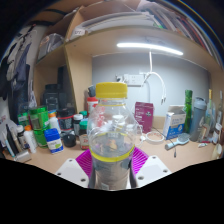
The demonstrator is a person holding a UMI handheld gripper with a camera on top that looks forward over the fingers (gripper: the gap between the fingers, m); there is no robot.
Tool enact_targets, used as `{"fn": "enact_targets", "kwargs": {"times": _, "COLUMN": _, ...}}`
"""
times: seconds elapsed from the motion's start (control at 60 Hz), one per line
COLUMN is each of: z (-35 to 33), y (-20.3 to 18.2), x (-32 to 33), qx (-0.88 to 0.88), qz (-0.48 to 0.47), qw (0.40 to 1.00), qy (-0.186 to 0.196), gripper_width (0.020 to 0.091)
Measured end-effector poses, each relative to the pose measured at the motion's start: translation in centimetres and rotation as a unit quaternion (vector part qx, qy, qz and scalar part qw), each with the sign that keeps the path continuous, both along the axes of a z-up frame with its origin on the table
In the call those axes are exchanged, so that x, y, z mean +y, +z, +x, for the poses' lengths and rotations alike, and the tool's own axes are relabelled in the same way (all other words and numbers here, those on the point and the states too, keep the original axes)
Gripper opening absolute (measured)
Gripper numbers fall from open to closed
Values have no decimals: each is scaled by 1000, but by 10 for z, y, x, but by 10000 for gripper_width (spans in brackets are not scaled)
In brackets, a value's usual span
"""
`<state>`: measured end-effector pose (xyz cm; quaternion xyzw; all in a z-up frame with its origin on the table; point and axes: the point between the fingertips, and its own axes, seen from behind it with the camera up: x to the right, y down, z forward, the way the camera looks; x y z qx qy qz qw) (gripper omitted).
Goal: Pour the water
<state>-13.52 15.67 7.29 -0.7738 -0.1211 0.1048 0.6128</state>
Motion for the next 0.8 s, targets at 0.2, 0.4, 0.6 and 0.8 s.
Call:
{"fn": "enact_targets", "kwargs": {"times": 0.2, "z": 7, "y": 4, "x": -2, "qx": -2, "qz": -40, "qw": 999, "qy": 16, "gripper_width": 443}}
{"fn": "enact_targets", "kwargs": {"times": 0.4, "z": 106, "y": 106, "x": -1, "qx": 132, "qz": -37, "qw": 990, "qy": -25, "gripper_width": 442}}
{"fn": "enact_targets", "kwargs": {"times": 0.6, "z": 235, "y": 117, "x": 14, "qx": 435, "qz": -169, "qw": 878, "qy": -108, "gripper_width": 441}}
{"fn": "enact_targets", "kwargs": {"times": 0.8, "z": 298, "y": 114, "x": 30, "qx": 770, "qz": -240, "qw": 579, "qy": -124, "gripper_width": 442}}
